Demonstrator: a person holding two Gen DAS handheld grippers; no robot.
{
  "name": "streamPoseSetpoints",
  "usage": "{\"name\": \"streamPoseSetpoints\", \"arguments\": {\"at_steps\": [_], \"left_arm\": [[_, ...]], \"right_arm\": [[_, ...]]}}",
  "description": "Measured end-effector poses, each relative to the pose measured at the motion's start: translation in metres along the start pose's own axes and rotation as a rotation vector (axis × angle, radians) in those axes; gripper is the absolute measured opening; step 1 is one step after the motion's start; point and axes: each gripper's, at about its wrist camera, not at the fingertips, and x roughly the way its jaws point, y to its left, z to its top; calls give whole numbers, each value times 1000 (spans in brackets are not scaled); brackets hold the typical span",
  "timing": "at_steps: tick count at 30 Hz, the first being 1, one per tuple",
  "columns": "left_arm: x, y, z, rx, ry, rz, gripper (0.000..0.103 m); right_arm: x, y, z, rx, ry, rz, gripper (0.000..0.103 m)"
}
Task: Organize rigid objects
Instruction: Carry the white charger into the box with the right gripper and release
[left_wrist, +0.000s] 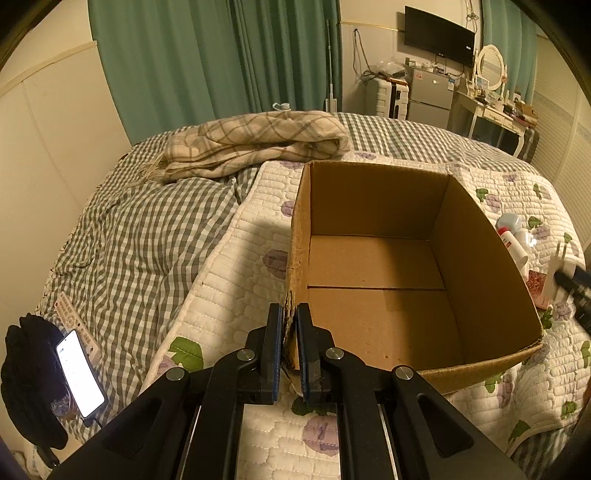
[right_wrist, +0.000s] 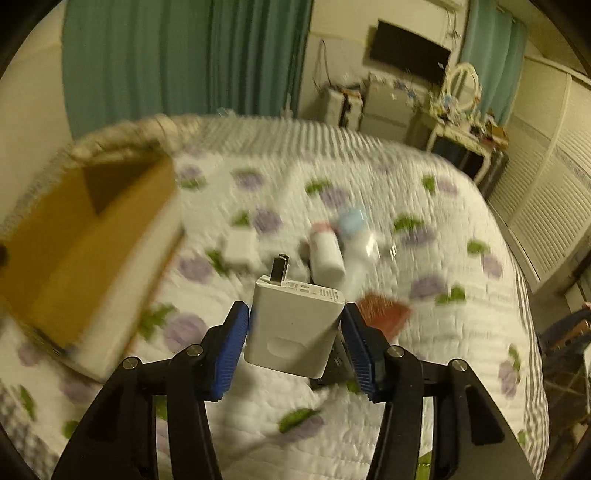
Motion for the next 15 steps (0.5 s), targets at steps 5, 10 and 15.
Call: {"name": "streamPoseSetpoints", "arguments": {"at_steps": [5,10,15], "left_arm": [[0,1,0,1,0,-5,8],[0,0,0,2,2,-8,8],[0,1,-1,1,6,-15,8]], "right_arm": [[-32,35,39,-62,-102,106,52],[-35,81,61,-115,-112,252,52],[-13,128,60,-192,-53,329,52]]}}
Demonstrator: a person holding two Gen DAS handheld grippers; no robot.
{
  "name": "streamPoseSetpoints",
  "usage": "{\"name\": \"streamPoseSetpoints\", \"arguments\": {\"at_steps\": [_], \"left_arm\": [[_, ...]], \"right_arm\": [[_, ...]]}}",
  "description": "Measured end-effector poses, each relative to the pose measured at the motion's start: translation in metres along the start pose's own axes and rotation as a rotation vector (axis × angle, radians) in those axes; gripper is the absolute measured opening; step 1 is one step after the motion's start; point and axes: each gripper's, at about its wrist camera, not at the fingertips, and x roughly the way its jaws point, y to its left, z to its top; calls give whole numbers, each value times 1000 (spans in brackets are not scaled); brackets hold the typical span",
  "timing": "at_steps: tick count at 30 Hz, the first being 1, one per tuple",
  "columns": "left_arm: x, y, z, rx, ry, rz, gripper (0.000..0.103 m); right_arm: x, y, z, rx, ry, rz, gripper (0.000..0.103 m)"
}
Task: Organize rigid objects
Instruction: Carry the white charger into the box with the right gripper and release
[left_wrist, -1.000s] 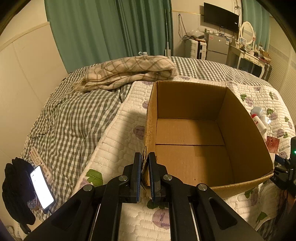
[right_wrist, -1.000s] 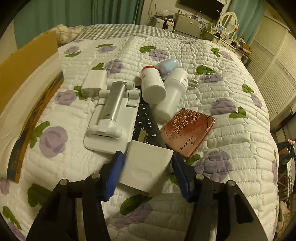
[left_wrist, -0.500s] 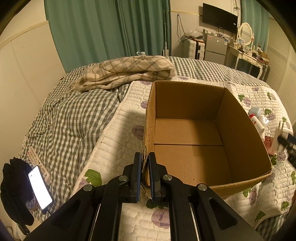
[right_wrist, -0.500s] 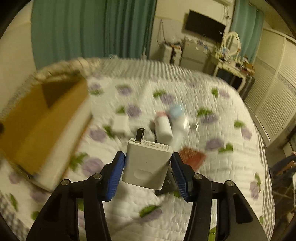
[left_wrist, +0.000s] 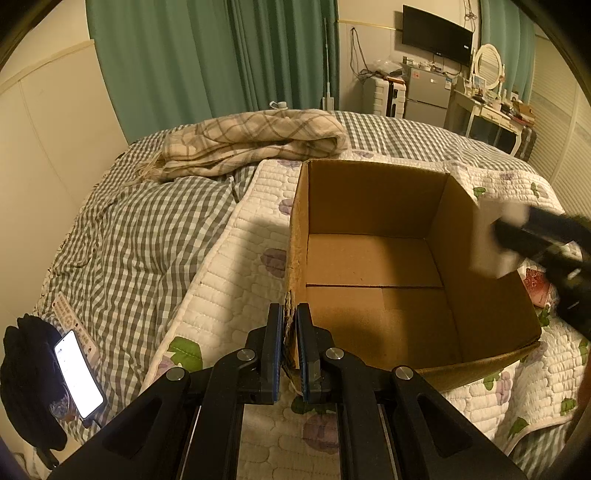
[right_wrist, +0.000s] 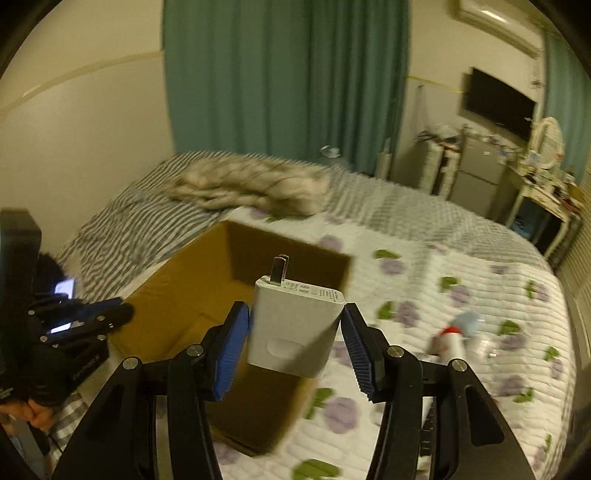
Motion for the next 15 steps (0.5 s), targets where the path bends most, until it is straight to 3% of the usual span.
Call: {"name": "streamPoseSetpoints", "arguments": {"at_steps": [3,8,15], "left_arm": [[0,2,0,0,2,-4,8],[0,2,0,-2,2,-6,8],[0,2,0,1,3,-3,8]], "right_arm": [[24,12,-6,-17,64,43,52],[51,15,-14,-55,142,23,52],[54,14,-18,-68,152,0,50]]}}
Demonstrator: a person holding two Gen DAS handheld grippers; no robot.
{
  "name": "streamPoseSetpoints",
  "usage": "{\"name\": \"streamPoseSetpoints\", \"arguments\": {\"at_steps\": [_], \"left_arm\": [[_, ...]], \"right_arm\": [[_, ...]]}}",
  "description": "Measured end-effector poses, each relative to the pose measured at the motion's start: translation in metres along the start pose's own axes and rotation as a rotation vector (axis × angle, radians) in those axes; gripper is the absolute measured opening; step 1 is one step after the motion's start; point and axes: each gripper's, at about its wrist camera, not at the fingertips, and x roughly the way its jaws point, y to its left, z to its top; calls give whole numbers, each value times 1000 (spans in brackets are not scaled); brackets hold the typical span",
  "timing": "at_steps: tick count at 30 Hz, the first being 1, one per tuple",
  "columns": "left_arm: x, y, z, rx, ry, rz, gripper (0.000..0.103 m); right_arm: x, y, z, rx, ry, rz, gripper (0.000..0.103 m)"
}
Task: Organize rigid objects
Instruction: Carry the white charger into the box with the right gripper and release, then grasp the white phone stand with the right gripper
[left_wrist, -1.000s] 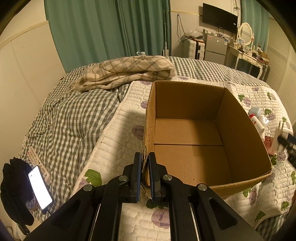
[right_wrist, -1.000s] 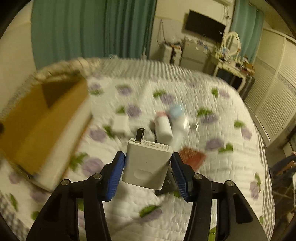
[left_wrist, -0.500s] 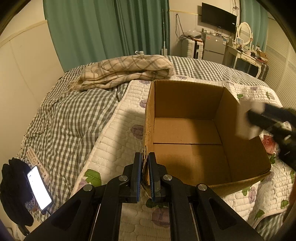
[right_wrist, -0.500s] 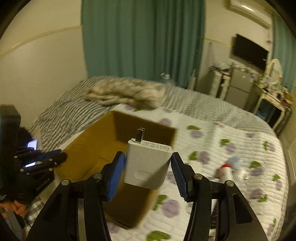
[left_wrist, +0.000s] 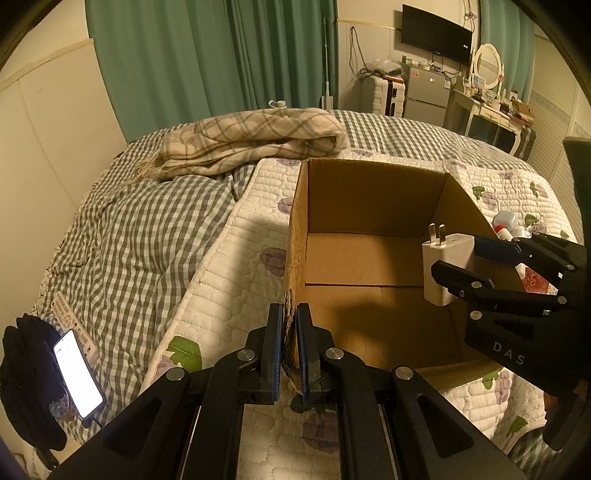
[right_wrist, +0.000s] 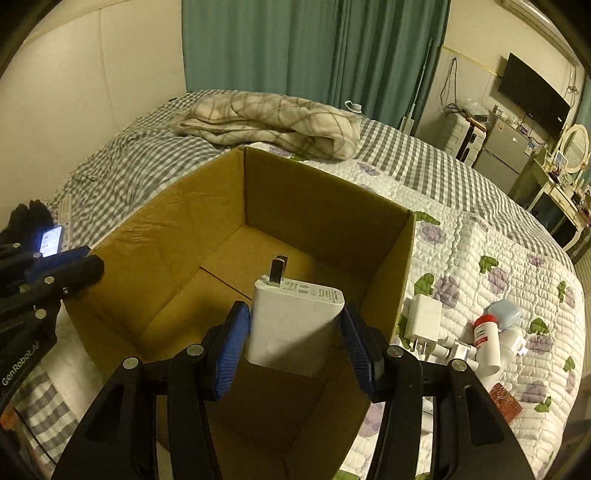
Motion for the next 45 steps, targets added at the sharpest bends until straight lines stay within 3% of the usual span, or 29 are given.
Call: {"name": "streamPoseSetpoints", "arguments": {"at_steps": [4,6,12,16,23,32,45], "left_arm": [[0,-1,0,-1,3,-6,8],[0,-3,-1,6,1,6,8],[-1,0,0,0,3,4,8],[-2,-1,1,4,2,8,8],[-1,-3,1,5,5,18,8],[-2,-5,1,11,9,34,8],[-2,-6,2,13,13,40,8]], "right_arm": [[-17,-2,3,2,-67,1,52],[-30,-6,7,10,-112,-16,81],[-75,-45,8,68,-219,-95,83],[-90,-91,-3,146,-230,-177,85],[-77,-145,-44,231,-143,-310,85],[3,-143,-90,256,43,-271,85],[62,-150,-98,329,166,-264,85]]}}
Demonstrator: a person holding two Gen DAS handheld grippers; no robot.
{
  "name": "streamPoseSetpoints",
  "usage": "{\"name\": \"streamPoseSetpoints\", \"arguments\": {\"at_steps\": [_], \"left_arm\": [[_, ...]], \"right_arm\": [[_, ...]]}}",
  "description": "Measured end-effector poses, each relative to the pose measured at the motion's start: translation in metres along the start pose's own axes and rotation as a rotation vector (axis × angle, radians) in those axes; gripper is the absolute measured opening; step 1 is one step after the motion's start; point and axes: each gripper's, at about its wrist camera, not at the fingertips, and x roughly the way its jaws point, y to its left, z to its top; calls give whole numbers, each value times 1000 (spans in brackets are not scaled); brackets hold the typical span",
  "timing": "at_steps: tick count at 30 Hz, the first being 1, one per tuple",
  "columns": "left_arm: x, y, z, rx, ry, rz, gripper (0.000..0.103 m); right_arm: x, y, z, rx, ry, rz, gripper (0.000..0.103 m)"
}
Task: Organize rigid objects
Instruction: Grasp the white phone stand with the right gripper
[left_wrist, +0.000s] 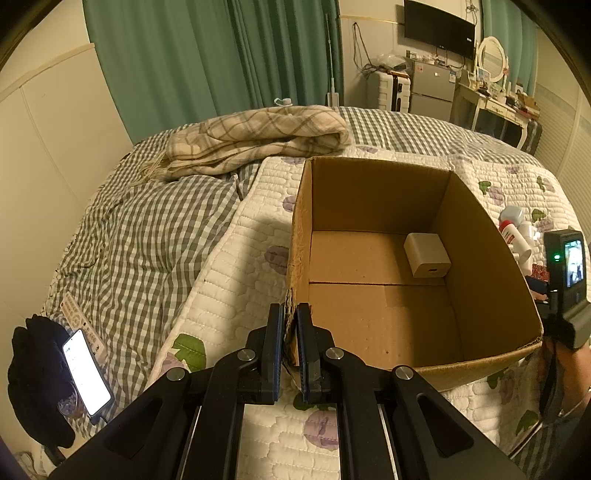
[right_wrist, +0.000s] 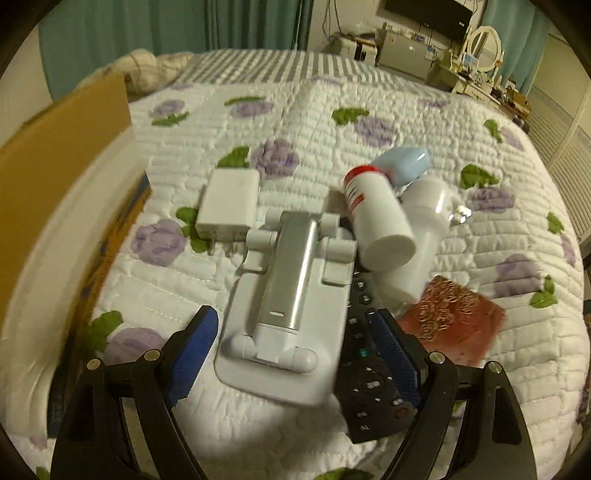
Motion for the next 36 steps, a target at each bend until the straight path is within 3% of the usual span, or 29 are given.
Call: {"name": "streamPoseSetpoints", "arguments": {"at_steps": [9,13,36], "left_arm": [[0,0,0,0,0,0,8],[0,0,0,0,-1,0,8],[1,1,0,2,0,5,8]], "right_arm": [[14,13,3,-52,-4,-97,85],[10,12,1,-44,-41,-113,67],[-33,-5,-8,46,-132,36,65]]}}
